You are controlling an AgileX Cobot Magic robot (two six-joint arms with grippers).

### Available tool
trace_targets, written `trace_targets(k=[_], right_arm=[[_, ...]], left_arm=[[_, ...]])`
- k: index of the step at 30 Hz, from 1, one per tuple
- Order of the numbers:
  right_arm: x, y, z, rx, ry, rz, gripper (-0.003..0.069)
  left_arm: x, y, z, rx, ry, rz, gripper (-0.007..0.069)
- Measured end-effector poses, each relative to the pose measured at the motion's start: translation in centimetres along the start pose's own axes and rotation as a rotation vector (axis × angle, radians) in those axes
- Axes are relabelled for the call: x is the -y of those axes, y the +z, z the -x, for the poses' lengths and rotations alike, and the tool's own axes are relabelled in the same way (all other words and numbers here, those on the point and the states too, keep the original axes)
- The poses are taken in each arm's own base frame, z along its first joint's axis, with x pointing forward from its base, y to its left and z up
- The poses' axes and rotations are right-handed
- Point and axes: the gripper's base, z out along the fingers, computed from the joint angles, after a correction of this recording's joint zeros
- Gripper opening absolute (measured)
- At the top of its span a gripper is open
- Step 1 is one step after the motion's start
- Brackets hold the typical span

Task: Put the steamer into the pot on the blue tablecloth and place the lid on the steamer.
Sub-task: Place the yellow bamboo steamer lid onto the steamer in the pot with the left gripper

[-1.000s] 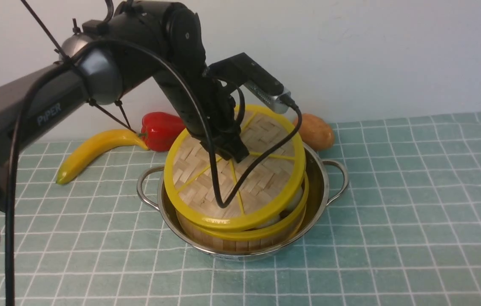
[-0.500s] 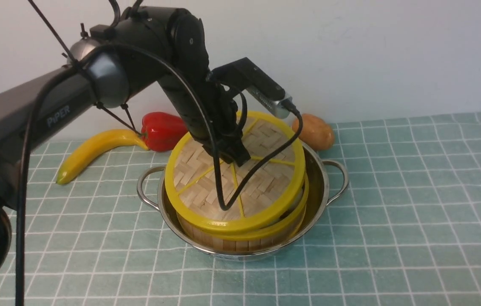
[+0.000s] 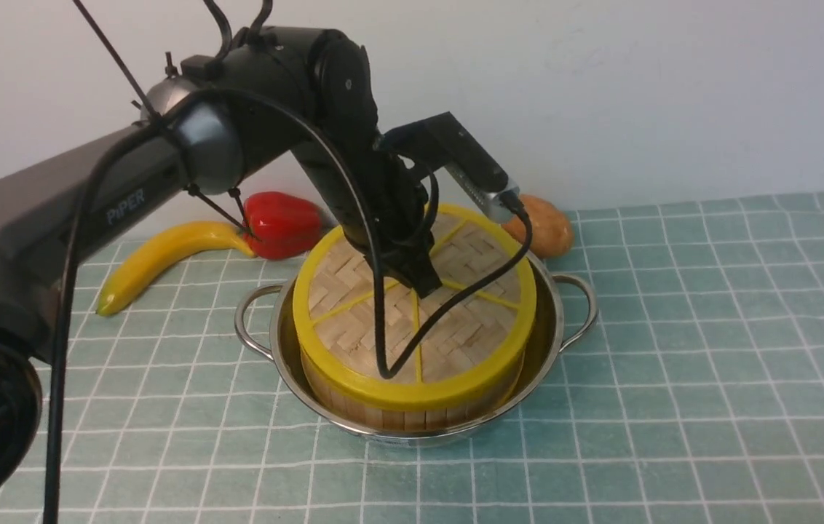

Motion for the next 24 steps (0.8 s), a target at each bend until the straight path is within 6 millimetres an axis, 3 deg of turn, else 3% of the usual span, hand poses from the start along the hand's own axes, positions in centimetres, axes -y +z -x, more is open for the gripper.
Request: trace_targets(k=[4, 11, 24], right_arm=[[0.0, 0.0, 0.0, 0.0, 0.0, 0.0, 0.0242], [0.0, 0.0, 0.0, 0.0, 0.0, 0.0, 0.0242], [0.0, 0.0, 0.0, 0.0, -0.004, 0.0, 0.0242]], left_arm=[[0.0, 1.0, 0.0, -0.013, -0.005, -0.009, 0.0117], [-0.2, 1.2, 0.2, 0.0, -0.012, 0.009, 0.0117], [-0.9, 0.2, 0.8, 0.026, -0.068, 0.029, 0.0117]])
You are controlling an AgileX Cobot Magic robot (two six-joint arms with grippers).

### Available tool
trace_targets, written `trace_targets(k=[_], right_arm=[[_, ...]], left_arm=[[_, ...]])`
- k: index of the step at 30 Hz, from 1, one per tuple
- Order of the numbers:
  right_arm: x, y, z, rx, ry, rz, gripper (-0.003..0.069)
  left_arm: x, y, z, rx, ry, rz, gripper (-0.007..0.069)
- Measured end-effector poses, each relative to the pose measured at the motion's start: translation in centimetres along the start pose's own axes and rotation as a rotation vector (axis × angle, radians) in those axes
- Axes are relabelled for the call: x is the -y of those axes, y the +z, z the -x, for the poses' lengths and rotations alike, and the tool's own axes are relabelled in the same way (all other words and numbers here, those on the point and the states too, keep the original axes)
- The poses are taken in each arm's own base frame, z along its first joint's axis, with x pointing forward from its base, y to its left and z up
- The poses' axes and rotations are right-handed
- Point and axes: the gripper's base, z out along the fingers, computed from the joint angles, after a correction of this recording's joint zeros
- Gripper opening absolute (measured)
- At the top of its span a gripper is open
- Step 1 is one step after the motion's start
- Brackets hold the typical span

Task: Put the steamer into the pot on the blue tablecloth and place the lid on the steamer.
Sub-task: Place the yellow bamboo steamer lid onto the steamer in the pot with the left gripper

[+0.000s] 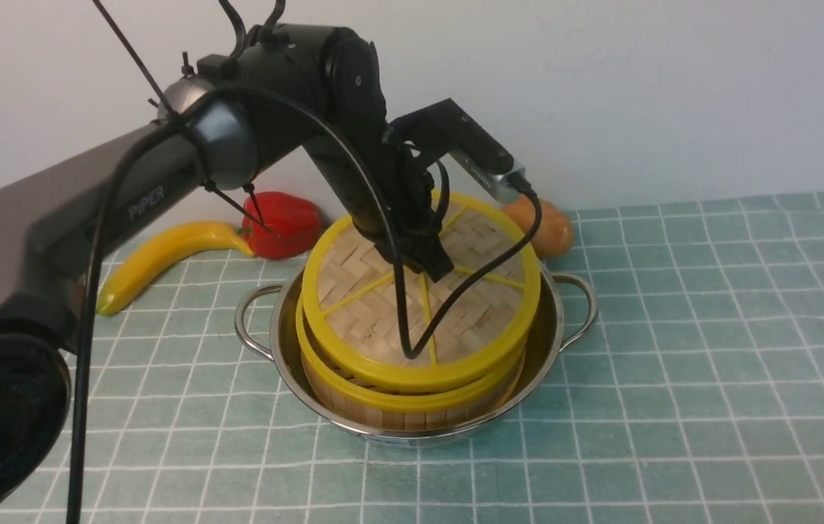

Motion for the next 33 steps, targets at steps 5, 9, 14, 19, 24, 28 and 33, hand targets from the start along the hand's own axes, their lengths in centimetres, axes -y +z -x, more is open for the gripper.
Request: trace_targets(k=[5, 9, 14, 19, 24, 28, 33], right_arm=[[0.0, 0.0, 0.0, 0.0, 0.0, 0.0, 0.0242], [0.0, 0.0, 0.0, 0.0, 0.0, 0.0, 0.0242], [0.0, 0.0, 0.0, 0.0, 0.0, 0.0, 0.0242], [0.0, 0.0, 0.0, 0.0, 0.0, 0.0, 0.0242], [0.0, 0.0, 0.0, 0.0, 0.0, 0.0, 0.0242], [0.0, 0.0, 0.0, 0.0, 0.0, 0.0, 0.0242], [0.0, 0.0, 0.0, 0.0, 0.0, 0.0, 0.0242]], left_arm=[[0.0, -0.6, -0.1, -0.025, -0.004, -0.007, 0.0117], [-0.3, -2.7, 0.7, -0.01, -0.038, 0.005, 0.0117], [-0.4, -4.7, 1.3, 0.017, -0.058, 0.02, 0.0117], [-0.5, -3.4, 1.2, -0.014, -0.069, 0.006, 0.0117], [-0.6, -1.1, 0.9, -0.064, -0.074, -0.017, 0.0117], [-0.7, -0.7, 0.8, -0.078, -0.088, -0.014, 0.0117], [-0.7, -0.9, 0.8, -0.079, -0.131, 0.0, 0.0117]])
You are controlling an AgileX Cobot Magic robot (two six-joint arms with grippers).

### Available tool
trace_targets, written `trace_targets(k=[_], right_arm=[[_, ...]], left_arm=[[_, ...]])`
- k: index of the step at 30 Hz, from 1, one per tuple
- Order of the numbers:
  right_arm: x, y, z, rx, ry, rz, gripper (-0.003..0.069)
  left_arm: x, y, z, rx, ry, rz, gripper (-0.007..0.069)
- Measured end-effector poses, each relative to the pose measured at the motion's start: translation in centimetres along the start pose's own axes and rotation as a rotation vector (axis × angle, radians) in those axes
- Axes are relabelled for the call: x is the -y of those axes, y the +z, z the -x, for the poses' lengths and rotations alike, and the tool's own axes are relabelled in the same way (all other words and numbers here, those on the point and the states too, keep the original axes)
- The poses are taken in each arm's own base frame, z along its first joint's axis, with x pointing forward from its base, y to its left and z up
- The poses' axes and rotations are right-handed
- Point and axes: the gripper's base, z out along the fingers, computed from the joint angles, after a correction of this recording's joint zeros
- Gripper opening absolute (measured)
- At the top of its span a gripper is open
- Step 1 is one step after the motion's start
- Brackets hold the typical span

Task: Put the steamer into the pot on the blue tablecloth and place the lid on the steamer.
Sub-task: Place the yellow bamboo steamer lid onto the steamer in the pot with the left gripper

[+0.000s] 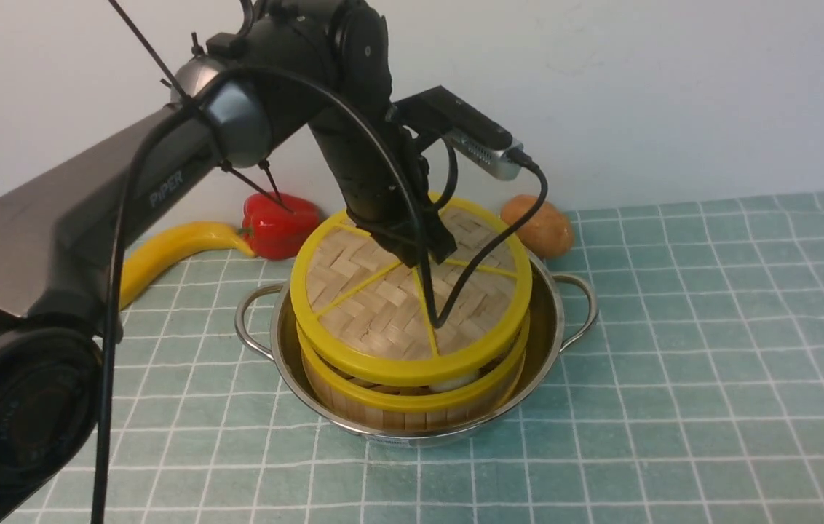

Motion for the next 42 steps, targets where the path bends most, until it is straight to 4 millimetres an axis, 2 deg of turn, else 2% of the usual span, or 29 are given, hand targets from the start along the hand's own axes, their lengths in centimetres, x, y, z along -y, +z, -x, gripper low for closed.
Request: trace_targets(k=[16, 22, 32, 36, 42], right_arm=[[0.0, 0.0, 0.0, 0.0, 0.004, 0.0, 0.0242], [0.0, 0.0, 0.0, 0.0, 0.004, 0.0, 0.0242], [0.0, 0.0, 0.0, 0.001, 0.004, 0.0, 0.0242], [0.0, 0.0, 0.0, 0.001, 0.004, 0.0, 0.0242], [0.0, 0.0, 0.0, 0.001, 0.004, 0.0, 0.0242]], left_arm=[[0.1, -0.4, -0.1, 0.004, -0.08, 0.0, 0.0117], [0.7, -1.0, -2.5, -0.067, -0.071, 0.008, 0.0117], [1.1, -1.1, -2.4, -0.04, -0.028, -0.017, 0.0117], [1.0, -0.7, -2.1, -0.021, -0.008, -0.011, 0.0117], [0.9, 1.4, -1.9, -0.032, 0.005, -0.016, 0.0117]])
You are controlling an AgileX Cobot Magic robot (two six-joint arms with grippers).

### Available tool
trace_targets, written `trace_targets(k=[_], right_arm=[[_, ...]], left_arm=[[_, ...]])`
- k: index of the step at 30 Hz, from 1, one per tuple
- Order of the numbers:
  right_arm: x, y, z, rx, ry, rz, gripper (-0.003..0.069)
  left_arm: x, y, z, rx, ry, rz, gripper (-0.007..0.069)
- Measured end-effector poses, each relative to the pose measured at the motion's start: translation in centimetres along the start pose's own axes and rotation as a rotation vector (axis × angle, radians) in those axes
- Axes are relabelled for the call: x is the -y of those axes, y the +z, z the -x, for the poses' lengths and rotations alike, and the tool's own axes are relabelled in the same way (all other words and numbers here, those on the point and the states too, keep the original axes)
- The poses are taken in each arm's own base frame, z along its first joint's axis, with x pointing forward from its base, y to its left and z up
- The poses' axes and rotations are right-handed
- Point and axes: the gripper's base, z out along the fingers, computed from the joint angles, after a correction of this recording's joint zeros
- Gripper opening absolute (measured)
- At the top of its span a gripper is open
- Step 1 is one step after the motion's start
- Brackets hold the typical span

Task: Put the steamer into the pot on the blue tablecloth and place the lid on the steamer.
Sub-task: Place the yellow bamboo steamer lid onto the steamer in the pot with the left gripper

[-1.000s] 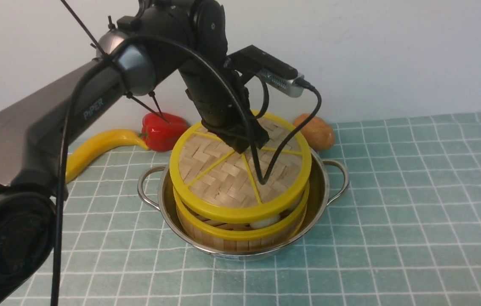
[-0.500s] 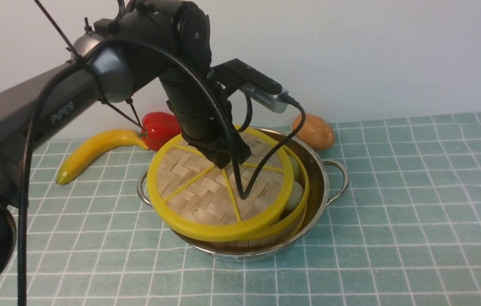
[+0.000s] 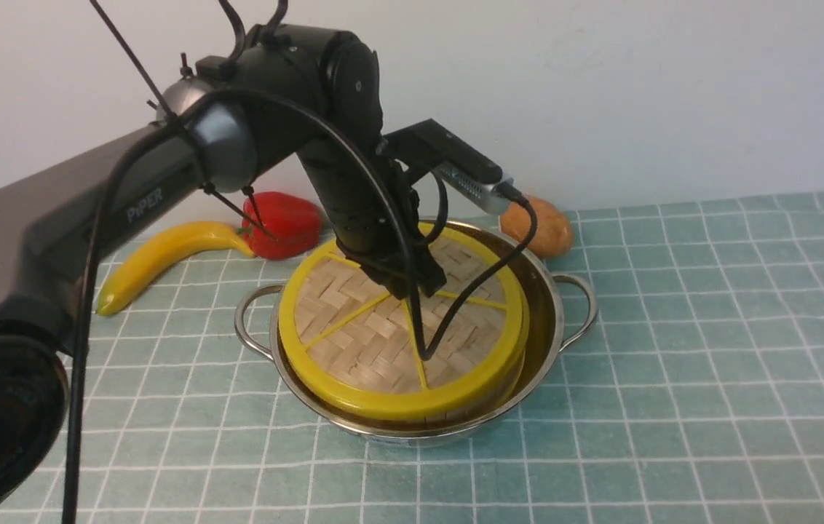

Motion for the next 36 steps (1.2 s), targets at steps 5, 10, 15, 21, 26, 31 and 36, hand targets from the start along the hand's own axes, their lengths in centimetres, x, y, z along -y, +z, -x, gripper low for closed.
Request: trace_targets(k=[5, 10, 15, 21, 26, 31, 36], right_arm=[[0.0, 0.0, 0.0, 0.0, 0.001, 0.0, 0.0242], [0.0, 0.0, 0.0, 0.0, 0.001, 0.0, 0.0242], [0.0, 0.0, 0.0, 0.0, 0.001, 0.0, 0.0242], [0.0, 0.0, 0.0, 0.0, 0.001, 0.0, 0.0242], [0.0, 0.0, 0.0, 0.0, -0.003, 0.0, 0.0242], [0.0, 0.0, 0.0, 0.0, 0.0, 0.0, 0.0242], [0.0, 0.0, 0.0, 0.0, 0.0, 0.0, 0.0242]], left_arm=[[-0.09, 0.07, 0.5, 0.052, -0.002, 0.008, 0.0117], [-0.08, 0.12, 0.52, 0.053, 0.0, 0.007, 0.0117], [-0.09, 0.17, 0.52, 0.053, 0.001, 0.007, 0.0117], [-0.12, 0.4, 0.57, 0.054, 0.002, 0.008, 0.0117], [-0.16, 0.39, 0.65, 0.063, 0.01, 0.012, 0.0117], [-0.22, 0.39, 0.67, 0.067, 0.02, 0.015, 0.0117], [-0.22, 0.39, 0.68, 0.068, 0.021, 0.015, 0.0117]])
